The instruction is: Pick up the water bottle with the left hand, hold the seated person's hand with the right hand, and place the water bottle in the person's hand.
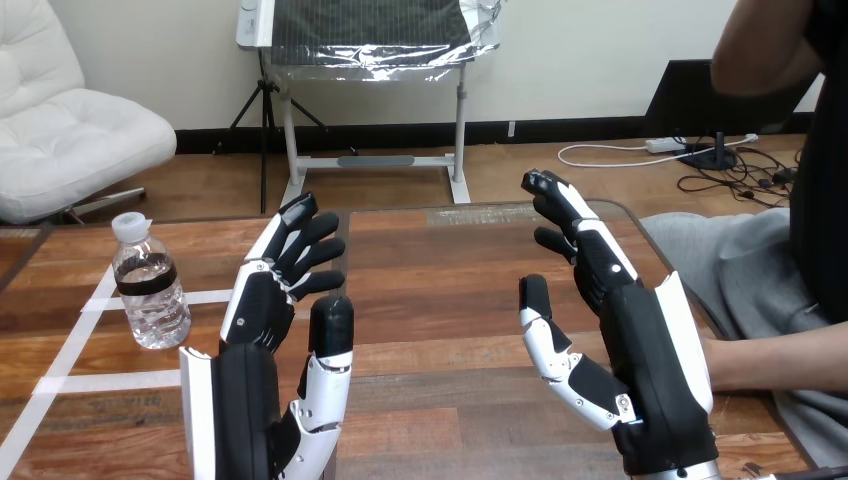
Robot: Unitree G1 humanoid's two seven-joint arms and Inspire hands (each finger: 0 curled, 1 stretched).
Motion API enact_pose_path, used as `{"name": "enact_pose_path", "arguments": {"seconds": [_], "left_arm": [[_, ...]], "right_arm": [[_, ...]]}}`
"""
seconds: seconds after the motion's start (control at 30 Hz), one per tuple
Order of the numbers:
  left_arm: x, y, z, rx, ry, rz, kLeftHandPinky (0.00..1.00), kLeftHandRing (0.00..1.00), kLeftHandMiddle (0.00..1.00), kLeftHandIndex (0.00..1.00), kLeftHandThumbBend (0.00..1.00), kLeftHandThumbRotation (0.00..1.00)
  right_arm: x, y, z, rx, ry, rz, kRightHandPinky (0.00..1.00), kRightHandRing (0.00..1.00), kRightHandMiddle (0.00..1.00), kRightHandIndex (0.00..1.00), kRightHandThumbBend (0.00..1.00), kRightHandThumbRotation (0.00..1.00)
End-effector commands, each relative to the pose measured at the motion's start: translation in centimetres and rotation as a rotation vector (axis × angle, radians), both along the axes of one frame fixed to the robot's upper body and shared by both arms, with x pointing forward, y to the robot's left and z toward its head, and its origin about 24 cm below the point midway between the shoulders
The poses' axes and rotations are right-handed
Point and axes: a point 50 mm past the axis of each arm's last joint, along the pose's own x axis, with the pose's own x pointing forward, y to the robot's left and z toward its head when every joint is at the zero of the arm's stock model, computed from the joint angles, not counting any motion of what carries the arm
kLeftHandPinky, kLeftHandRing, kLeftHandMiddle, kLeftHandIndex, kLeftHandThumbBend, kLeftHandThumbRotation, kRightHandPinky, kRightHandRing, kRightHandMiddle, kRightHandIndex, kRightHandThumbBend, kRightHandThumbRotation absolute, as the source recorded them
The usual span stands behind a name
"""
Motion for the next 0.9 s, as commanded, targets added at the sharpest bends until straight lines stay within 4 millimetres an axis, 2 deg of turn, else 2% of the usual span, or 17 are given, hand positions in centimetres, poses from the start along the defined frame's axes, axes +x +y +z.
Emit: {"name": "enact_pose_path", "arguments": {"seconds": [0.0, 0.17, 0.5, 0.63, 0.87], "left_arm": [[1.0, -0.3, 1.9, -0.056, -0.09, 0.057, 0.66, 0.73, 0.78, 0.83, 0.37, 0.8], [1.3, 0.3, 2.3, 0.01, -0.114, 0.092, 0.66, 0.73, 0.78, 0.83, 0.36, 0.8], [2.6, 3.2, 3.0, 0.34, -0.123, 0.328, 0.69, 0.76, 0.81, 0.83, 0.35, 0.79], [3.1, 4.3, 3.1, 0.452, -0.082, 0.405, 0.77, 0.82, 0.85, 0.86, 0.38, 0.79], [4.1, 6.2, 3.3, 0.624, -0.054, 0.534, 0.83, 0.87, 0.88, 0.87, 0.43, 0.73]], "right_arm": [[0.8, 0.2, 1.4, 0.006, -0.073, 0.006, 0.87, 0.93, 0.96, 0.89, 0.03, 0.0], [0.8, 0.2, 1.4, 0.001, -0.071, 0.004, 0.87, 0.93, 0.96, 0.89, 0.03, 0.0], [0.9, 0.3, 1.4, 0.023, -0.063, 0.008, 0.88, 0.94, 0.96, 0.9, 0.03, 0.0], [1.0, 0.3, 1.5, 0.02, -0.067, 0.007, 0.88, 0.94, 0.96, 0.9, 0.03, 0.0], [1.1, 0.4, 1.4, 0.013, -0.072, 0.009, 0.88, 0.94, 0.96, 0.9, 0.03, 0.0]]}}
